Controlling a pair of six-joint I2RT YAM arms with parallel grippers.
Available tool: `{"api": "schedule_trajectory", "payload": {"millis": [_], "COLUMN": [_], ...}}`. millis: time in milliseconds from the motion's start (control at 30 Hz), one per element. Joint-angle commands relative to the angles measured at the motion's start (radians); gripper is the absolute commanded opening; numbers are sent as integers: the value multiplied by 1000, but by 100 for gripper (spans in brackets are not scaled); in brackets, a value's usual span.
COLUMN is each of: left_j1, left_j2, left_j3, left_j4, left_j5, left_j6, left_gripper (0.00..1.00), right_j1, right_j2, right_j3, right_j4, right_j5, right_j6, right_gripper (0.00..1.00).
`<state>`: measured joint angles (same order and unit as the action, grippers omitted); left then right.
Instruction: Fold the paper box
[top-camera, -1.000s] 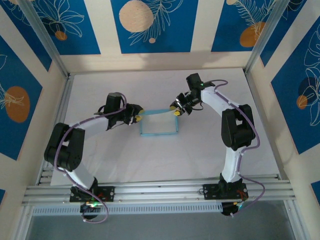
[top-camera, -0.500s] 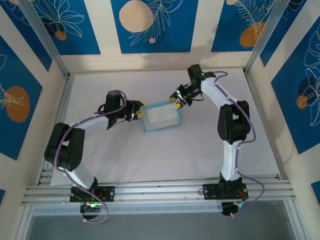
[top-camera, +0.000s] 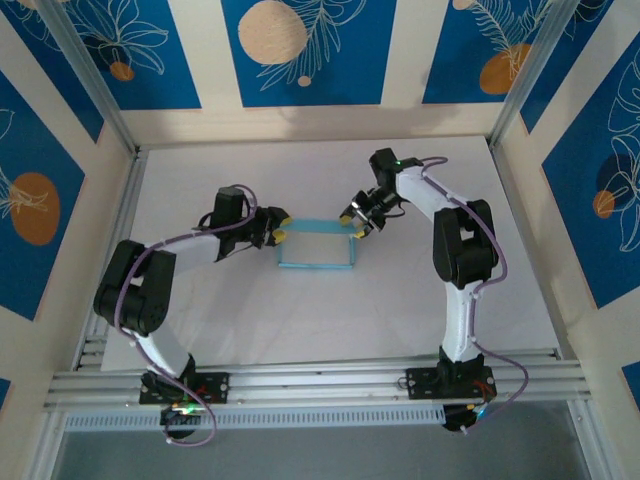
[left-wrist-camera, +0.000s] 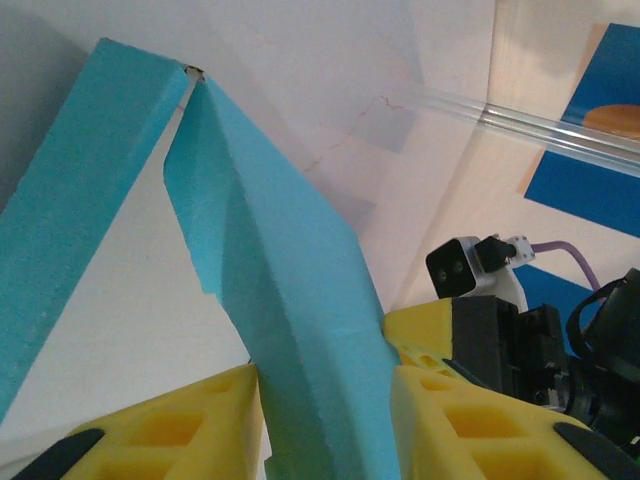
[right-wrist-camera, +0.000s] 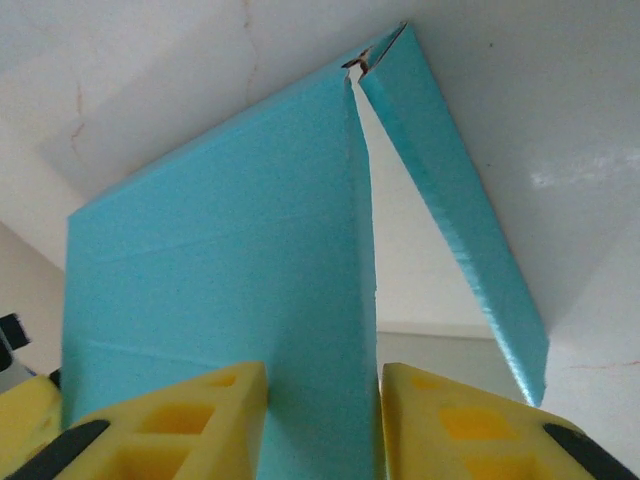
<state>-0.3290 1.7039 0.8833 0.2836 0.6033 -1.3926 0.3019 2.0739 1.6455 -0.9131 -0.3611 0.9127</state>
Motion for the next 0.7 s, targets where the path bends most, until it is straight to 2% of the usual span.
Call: {"api": "schedule_trajectory", "payload": {"millis": [0, 233, 400, 667], "left_j1": [-5, 2, 18, 21], "left_j2": [-8, -92, -135, -192], "left_j3": [-10, 29, 34, 47], "left_j4": [1, -235, -357, -492], "left_j5": [50, 17, -27, -114], "left_j6": [86, 319, 436, 564], "left_gripper": [39, 48, 56, 55], "right_j1": [22, 28, 38, 64], "right_j2": [-36, -83, -94, -112], "right_j3": [-32, -66, -67, -75], "right_j4": [-17, -5, -12, -15], "right_j5": [49, 129, 172, 246], "right_j6": [-51, -90, -106, -115], "right_gripper": [37, 36, 36, 36]}}
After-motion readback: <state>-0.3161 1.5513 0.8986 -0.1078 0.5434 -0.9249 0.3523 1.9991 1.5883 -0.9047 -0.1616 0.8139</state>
